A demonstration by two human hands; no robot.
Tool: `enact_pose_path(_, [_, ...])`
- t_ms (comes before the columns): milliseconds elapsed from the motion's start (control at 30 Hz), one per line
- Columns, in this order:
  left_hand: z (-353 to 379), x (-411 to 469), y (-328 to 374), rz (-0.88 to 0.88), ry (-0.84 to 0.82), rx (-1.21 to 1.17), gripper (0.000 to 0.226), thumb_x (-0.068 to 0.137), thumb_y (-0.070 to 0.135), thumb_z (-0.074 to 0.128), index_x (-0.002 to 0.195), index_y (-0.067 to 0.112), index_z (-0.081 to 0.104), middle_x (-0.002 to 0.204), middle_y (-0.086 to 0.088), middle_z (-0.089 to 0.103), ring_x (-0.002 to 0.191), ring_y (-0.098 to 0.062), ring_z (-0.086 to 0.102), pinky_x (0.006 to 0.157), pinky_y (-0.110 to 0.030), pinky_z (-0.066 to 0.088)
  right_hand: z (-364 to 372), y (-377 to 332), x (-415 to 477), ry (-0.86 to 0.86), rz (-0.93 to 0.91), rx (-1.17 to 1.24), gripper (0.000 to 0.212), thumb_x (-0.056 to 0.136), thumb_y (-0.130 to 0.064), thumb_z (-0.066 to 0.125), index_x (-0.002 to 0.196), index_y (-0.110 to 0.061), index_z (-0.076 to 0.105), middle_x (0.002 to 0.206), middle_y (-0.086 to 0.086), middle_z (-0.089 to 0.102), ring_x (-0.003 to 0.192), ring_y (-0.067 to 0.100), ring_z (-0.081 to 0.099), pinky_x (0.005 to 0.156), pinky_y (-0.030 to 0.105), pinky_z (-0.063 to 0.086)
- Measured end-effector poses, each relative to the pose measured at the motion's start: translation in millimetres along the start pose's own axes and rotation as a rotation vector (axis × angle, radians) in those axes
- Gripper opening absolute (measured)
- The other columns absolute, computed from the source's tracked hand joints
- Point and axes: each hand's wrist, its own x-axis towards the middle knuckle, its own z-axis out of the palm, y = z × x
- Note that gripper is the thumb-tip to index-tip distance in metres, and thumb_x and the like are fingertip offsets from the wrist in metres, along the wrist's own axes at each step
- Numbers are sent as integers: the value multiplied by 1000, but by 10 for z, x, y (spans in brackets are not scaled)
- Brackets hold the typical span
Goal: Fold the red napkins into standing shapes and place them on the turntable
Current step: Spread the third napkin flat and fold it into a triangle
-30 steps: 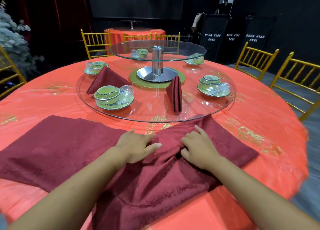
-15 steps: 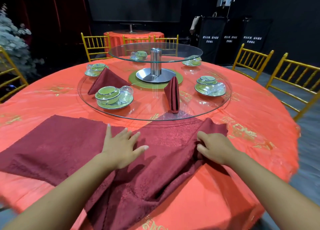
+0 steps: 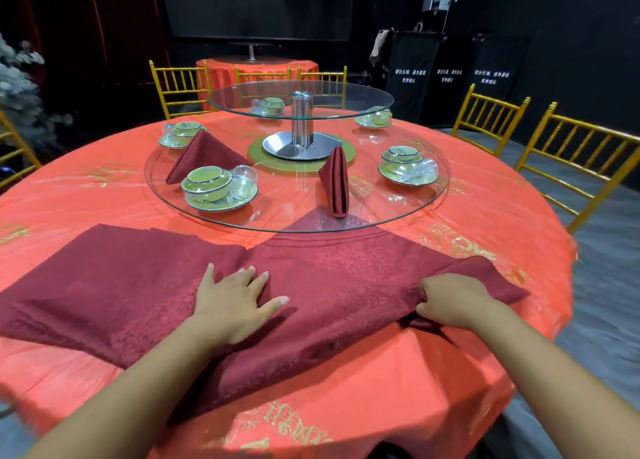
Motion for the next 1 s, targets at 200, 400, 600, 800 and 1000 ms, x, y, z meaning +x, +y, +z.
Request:
enact_pose_path(200, [-166,-185,107,-100,-46,2,93,71,83,-6,151,38,11,159,0,17,146,-13,13,107,-64,-16,-28,-88,18,181,-22,349,9,87,-30,47,92,-24,51,102,0,61,98,24,57,71,34,42])
enact_pose_path(400, [-121,-578,438,264,-158,-145,94,62,90,-1,147,49,-4,161,6,-5,147,-8,-7,112,-55,-17,61,-306,66,127,-248,395,47,92,-53,47,125,-21,55,126,0,56,121,19,49,108,41,32])
enact_pose_path(600, [92,-475,355,244,-101,-72,77,83,78,16,149,43,-5,160,6,-14,146,-9,-15,116,-52,-11,66,-325,18,241,-146,202,42,85,-62,48,100,-23,53,104,1,64,102,24,58,80,35,38])
enact_pose_path(800, [31,-193,420,280,-102,-160,73,86,76,17,150,42,6,161,3,-10,146,-12,-16,117,-48,-11,79,-226,-15,145,2,138,44,84,-64,48,95,-21,52,105,3,65,102,26,59,65,31,36])
enact_pose_path(1000, [-109,13,557,141,33,-16,64,92,67,29,149,45,10,161,-9,-9,148,-23,-10,115,-53,-5,106,-173,78,207,66,190,27,91,-44,51,85,-21,40,100,5,63,95,28,59,62,31,33])
